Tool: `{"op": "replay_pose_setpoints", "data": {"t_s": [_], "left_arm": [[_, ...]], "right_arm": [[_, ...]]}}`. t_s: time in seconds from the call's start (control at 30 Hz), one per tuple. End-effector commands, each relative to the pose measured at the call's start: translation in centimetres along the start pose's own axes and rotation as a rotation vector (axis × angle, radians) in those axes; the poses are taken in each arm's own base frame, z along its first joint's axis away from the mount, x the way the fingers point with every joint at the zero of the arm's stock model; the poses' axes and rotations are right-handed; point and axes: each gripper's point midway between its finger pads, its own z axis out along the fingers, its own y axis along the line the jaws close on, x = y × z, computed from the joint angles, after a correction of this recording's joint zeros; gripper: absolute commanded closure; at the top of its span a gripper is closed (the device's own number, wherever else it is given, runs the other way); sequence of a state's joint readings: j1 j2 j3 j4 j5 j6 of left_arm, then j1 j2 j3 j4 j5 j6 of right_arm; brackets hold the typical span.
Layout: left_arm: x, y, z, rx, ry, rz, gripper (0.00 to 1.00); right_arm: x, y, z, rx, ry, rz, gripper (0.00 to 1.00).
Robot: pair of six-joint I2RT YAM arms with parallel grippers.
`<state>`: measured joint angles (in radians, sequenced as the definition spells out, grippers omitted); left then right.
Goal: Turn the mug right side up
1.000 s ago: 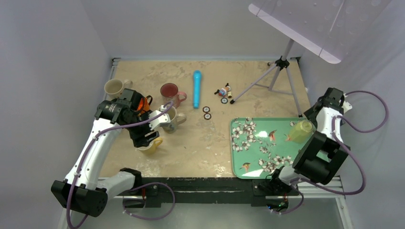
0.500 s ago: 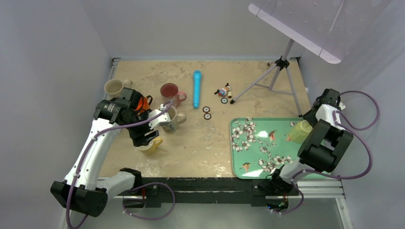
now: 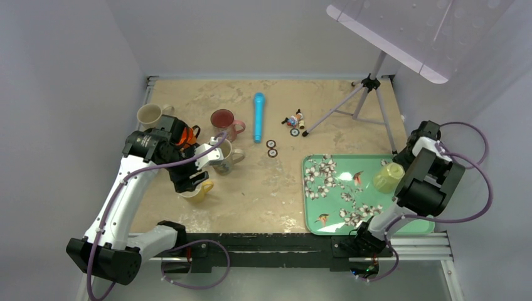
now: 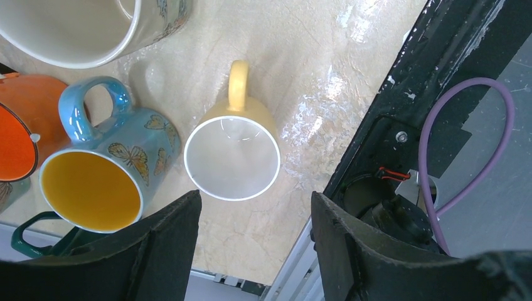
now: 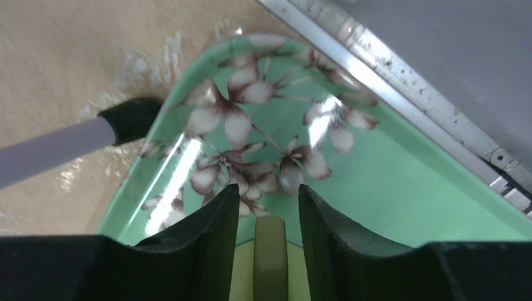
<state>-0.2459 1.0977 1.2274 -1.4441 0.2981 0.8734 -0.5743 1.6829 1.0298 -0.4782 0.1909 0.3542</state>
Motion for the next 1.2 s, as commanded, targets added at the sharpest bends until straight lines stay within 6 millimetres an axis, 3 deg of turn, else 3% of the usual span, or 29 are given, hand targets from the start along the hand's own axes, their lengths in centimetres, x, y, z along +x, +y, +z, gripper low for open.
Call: {"op": "replay_pose_setpoints", "data": {"t_s": [0.0, 0.2, 0.37, 0.47, 0.7, 0.73, 0.77, 0.8, 0.93, 1.17], "left_arm": [[-0.7, 0.0, -0.9, -0.010, -0.018, 0.014, 0.32], [-0.8, 0.1, -1.0, -0.015, -0.021, 0.021, 0.32], [-0.5, 0.2, -1.0, -0.014, -0.008, 0.029, 0.32], [-0.6, 0.3, -1.0, -0.016, -0.008, 0.034, 0.32], [-0.6, 0.4, -1.1, -0.021, -0.004, 0.043, 0.32], [-0.6, 0.5, -1.2, -0.023, -0.003, 0.045, 0.32], [-0.6, 0.5, -1.2, -0.023, -0.005, 0.045, 0.32], [-0.7, 0.4, -1.2, -0.023, -0.006, 0.045, 0.32], [-1.2, 0.4, -1.5, -0.020, -0.029, 0.043, 0.32], [-3.8, 0.2, -2.6, -0.001, -0.130, -0.004, 0.31]], "right_arm": [[2.2, 0.5, -0.5, -0.026, 0.069, -0.054, 0.58], [3.0, 1.8, -1.8, -0.055, 0.063, -0.103, 0.55], [3.5, 1.3, -2.7, -0.033, 0.053, -0.107, 0.37], [3.9, 1.3, -3.0, -0.042, 0.052, -0.097, 0.36], [5.8, 2.5, -2.4, -0.080, 0.110, -0.129, 0.66], [5.9, 2.8, -2.4, -0.087, 0.115, -0.140, 0.76], [6.2, 3.1, -2.5, -0.097, 0.122, -0.153, 0.93], [6.3, 3.5, -2.6, -0.107, 0.124, -0.165, 1.00], [6.5, 5.7, -4.2, -0.186, 0.098, -0.226, 1.00], [8.8, 10.5, -10.3, -0.432, 0.008, -0.362, 1.00]]}}
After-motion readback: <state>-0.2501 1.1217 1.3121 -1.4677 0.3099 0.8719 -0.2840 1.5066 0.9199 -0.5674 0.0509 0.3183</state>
